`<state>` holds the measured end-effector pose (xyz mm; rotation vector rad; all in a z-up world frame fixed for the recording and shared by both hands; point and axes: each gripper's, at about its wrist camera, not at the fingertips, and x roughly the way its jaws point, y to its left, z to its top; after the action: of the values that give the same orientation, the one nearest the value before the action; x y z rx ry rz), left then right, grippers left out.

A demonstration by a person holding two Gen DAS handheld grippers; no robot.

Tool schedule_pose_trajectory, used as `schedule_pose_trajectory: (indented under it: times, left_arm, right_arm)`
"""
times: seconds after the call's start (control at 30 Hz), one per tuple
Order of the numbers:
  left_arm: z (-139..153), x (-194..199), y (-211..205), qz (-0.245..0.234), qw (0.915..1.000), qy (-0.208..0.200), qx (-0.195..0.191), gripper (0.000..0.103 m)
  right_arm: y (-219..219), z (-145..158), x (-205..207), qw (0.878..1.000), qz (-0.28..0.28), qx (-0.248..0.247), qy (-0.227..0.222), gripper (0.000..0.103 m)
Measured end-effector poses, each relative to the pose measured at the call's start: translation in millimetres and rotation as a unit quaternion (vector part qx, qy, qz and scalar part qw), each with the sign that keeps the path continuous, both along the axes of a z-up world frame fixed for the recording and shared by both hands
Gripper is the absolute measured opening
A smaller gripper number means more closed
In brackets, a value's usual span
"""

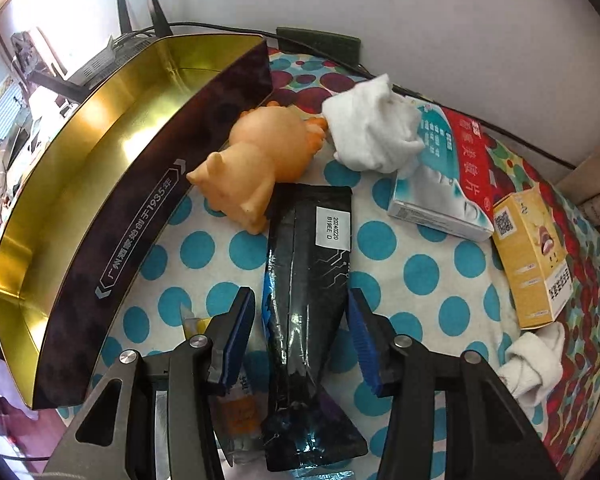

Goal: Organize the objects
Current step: 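Grasp the black labeled packet with the right gripper while the left tool waits, then lift the black packet with the right gripper while the left gripper grasps the white cloth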

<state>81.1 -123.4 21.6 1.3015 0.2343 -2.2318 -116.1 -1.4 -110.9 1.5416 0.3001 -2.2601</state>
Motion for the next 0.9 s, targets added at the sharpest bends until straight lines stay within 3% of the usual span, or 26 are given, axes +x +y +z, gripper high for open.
schedule_pose_trajectory:
  times: [0.2,0.47,0.5,0.53,0.73,0.9]
  left_arm:
    - [-2.3,-2.4,-0.5,0.019,0.9998,-0.002,0.003,0.086]
    - [-8.0,-11.7,1.3,0.029,0.9995,-0.008,0.003,0.086]
    - [-9.6,-14.0,3.3,0.029,0.9995,-0.01,0.004,0.086]
    - [-11.4,-16.6,5.9,0.028,0.9995,-0.011,0.005,0.086]
    - [-21.6,-34.1,24.7,0.012,0.9997,-0.017,0.015,0.086]
    - [-39.9,-48.6,37.4,0.014,0.998,-0.024,0.056,0.086]
  right_arm:
    - [-0.8,-3.5,-0.4,1.0,-0.003,0.002,0.003,0.046]
    - [-4.0,-3.2,5.2,1.0,0.003,0.001,0.026,0.036]
    - [-2.3,-2.7,6.4,1.0,-0.001,-0.009,0.027,0.031]
    - [3.1,-0.6,7.5,0.999,-0.002,-0.016,0.029,0.027]
    - [28.3,11.9,16.6,0.999,-0.004,-0.028,0.041,0.026]
    - [66.6,38.4,42.0,0.996,-0.029,-0.059,0.058,0.026]
